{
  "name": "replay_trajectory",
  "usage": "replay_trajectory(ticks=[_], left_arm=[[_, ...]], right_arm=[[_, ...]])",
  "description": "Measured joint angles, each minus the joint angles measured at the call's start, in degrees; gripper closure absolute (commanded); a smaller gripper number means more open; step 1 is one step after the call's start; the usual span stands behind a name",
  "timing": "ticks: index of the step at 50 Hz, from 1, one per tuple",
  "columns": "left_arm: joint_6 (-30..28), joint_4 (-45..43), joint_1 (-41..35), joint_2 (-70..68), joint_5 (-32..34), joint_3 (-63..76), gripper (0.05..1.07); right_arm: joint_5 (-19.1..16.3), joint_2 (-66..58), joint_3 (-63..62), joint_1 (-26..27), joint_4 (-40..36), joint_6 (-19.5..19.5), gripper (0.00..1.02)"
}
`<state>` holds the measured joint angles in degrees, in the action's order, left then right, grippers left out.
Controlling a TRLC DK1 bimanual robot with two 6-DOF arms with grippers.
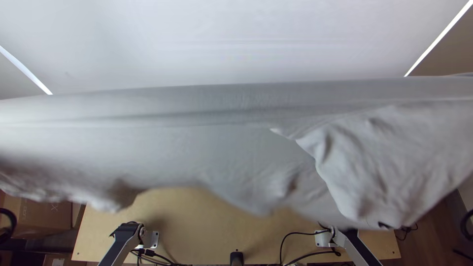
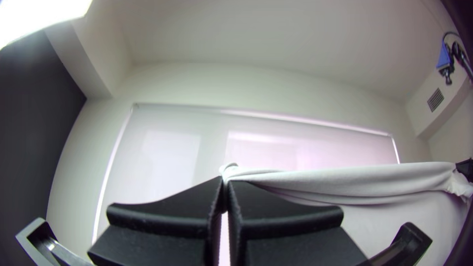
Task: Fold the t-shirt
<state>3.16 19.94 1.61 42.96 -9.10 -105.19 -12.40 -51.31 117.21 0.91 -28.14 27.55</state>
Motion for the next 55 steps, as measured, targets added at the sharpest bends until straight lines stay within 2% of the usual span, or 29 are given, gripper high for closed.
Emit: replay_trajectory(ticks=[9,21,33,39,47,55], left_arm=[[1.8,4.1,-3.7,-1.8,-0.2,11.9,1.05],[4.2,11.6,-5.2,-4.8,1.4,32.9,1.05],[4.6,10.0,-4.1,-5.8,7.6,55.6,1.05],[4.6,6.9,-3.3,-3.0,8.9,61.6,1.05],[4.5,1.2,-3.0,5.0,9.0,61.9,1.05],[3.6,-3.0,-2.1,13.6,9.2,61.7,1.05]], right_arm=[[0.7,0.7,-12.0,-3.5,-0.2,2.1,1.00],[2.2,5.3,-44.8,-10.6,0.2,3.7,1.00],[2.1,6.7,-70.5,-11.4,4.2,4.0,1.00],[2.1,5.0,-73.8,-11.1,8.2,4.0,1.00],[2.1,-2.1,-73.8,-9.2,14.1,3.9,1.00],[1.9,-12.1,-72.1,-7.1,15.4,3.7,1.00]])
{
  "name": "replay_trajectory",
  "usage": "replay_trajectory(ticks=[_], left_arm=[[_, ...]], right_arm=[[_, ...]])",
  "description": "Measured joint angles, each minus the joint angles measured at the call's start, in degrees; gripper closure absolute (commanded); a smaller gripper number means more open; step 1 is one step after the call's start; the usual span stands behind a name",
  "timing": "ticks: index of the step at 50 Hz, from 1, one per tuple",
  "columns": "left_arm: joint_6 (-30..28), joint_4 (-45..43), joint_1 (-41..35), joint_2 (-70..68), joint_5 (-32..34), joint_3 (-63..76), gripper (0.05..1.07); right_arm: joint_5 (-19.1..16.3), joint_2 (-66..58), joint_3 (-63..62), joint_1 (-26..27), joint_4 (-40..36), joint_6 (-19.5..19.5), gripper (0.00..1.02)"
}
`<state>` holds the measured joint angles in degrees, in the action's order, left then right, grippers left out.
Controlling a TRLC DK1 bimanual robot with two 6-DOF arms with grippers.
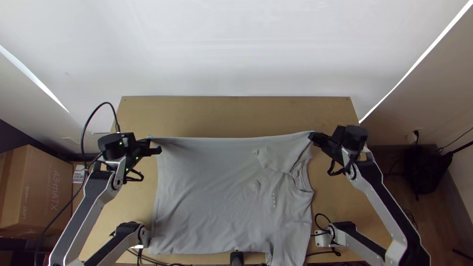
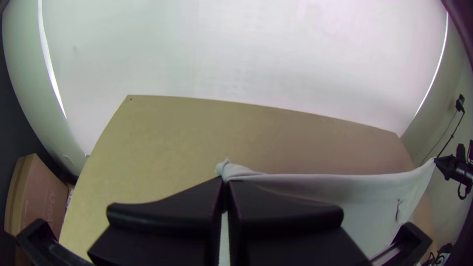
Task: Fold the t-shirt
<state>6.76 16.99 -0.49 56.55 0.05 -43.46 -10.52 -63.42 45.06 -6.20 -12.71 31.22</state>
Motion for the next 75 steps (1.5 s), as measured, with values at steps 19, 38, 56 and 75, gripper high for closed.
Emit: replay_trajectory(ticks=[19,38,56,75], left_arm=[[-0.3,-5.0,1.5,22.5,1.0,-8.9,1.05],[-0.4,-7.0,2.1,42.2,1.3,-23.2,1.05],[-0.3,-6.4,2.2,58.3,1.3,-39.8,1.05],[0.9,1.2,2.4,66.7,1.0,-53.9,1.05]], right_arm=[[-0.4,-22.2,11.7,1.4,3.3,-3.2,1.00],[-0.6,-40.4,27.3,2.6,3.3,-5.2,1.00],[-0.4,-55.3,44.4,3.1,0.5,-6.0,1.00],[0.3,-67.3,63.7,3.3,-7.9,-6.2,1.00]])
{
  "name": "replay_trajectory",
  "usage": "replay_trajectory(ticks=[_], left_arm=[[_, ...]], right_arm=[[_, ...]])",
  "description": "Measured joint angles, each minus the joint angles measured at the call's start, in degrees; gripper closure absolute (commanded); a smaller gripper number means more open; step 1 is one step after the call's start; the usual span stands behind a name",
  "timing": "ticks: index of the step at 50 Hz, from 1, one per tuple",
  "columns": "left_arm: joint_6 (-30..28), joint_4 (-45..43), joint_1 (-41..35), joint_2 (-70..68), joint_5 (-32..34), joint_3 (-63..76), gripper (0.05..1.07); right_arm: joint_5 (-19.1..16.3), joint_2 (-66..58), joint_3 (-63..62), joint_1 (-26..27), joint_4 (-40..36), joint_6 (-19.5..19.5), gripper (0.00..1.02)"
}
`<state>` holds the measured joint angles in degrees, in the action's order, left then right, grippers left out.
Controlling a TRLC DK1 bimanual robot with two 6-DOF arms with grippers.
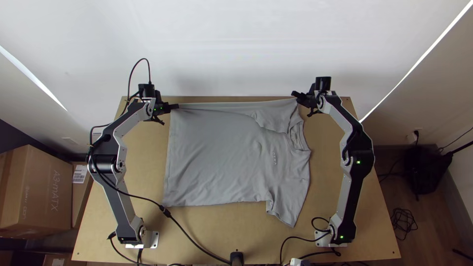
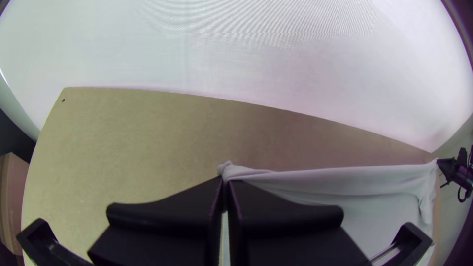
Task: Fold the t-shirt
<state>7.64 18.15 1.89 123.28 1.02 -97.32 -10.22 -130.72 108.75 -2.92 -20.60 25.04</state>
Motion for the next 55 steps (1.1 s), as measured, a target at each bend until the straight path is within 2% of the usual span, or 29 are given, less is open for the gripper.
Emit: replay_trajectory(ticks=[25,55], left_arm=[[1.4,6.2,0.0,0.0,-0.1,-2.3,1.05],[2.7,2.3,0.0,-11.3,0.1,14.6,1.05]], right_arm=[[0.4,-0.8,3.5,0.0,-9.6,0.0,1.00],[0.4,10.6,-9.3,0.0,-10.1,0.0,1.00]])
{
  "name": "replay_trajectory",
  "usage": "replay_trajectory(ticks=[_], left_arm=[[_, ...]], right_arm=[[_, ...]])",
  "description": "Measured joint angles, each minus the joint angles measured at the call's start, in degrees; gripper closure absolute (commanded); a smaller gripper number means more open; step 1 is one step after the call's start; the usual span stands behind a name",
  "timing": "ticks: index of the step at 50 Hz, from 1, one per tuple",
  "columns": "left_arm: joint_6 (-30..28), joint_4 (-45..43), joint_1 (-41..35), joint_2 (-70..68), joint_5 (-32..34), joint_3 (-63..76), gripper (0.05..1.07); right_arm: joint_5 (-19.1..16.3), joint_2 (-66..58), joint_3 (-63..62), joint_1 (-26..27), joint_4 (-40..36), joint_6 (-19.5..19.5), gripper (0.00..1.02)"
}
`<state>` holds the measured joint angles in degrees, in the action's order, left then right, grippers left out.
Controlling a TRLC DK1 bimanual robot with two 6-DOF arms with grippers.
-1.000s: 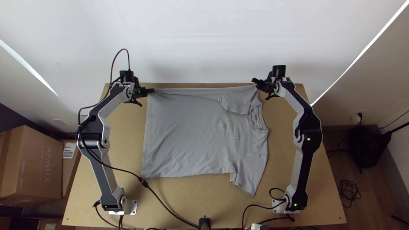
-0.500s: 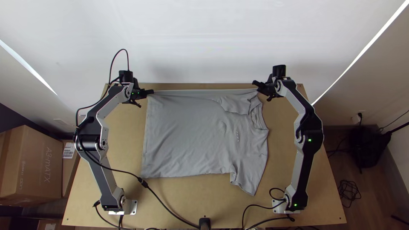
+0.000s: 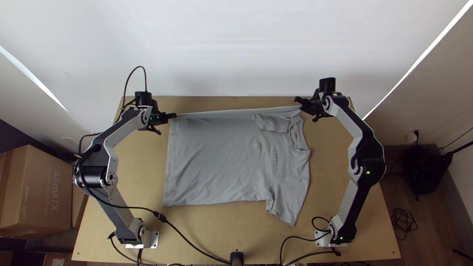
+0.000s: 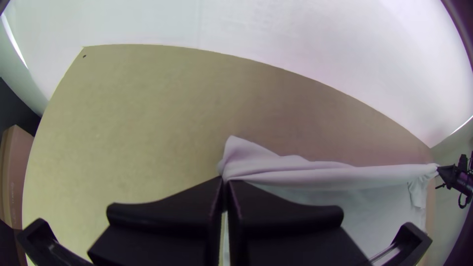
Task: Fold the t-shirt
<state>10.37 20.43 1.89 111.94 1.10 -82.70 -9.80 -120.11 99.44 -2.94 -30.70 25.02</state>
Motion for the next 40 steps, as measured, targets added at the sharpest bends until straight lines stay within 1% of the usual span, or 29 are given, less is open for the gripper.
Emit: replay_trajectory(ticks=[7,11,22,34,36,38,40], left_arm=[[0.2,-0.9,0.0,-2.6,0.0,3.1,1.05],[0.2,-1.1,0.0,-4.1,0.2,4.8,1.05],[1.0,-2.5,-0.2,-7.4,0.2,9.2,1.05],[1.7,-7.6,-1.1,-11.5,0.2,17.4,1.04],[1.7,-7.8,-1.3,-11.9,0.1,18.3,0.99],[1.7,-7.9,-1.6,-12.2,0.0,18.8,0.89],[1.7,-8.0,-1.7,-12.3,-0.1,19.1,0.82]], right_arm=[[0.5,2.6,-4.3,-0.2,0.7,0.0,1.00],[1.4,4.1,-6.8,-0.6,1.6,0.0,1.00],[2.0,7.5,-14.2,-1.2,5.5,0.0,1.00],[2.6,11.0,-20.0,-1.6,8.1,0.0,1.00],[2.5,11.3,-20.7,-1.6,8.3,0.0,1.00],[2.6,11.7,-21.4,-1.6,8.4,0.0,1.00],[2.6,12.1,-22.3,-1.6,8.6,0.0,1.00]])
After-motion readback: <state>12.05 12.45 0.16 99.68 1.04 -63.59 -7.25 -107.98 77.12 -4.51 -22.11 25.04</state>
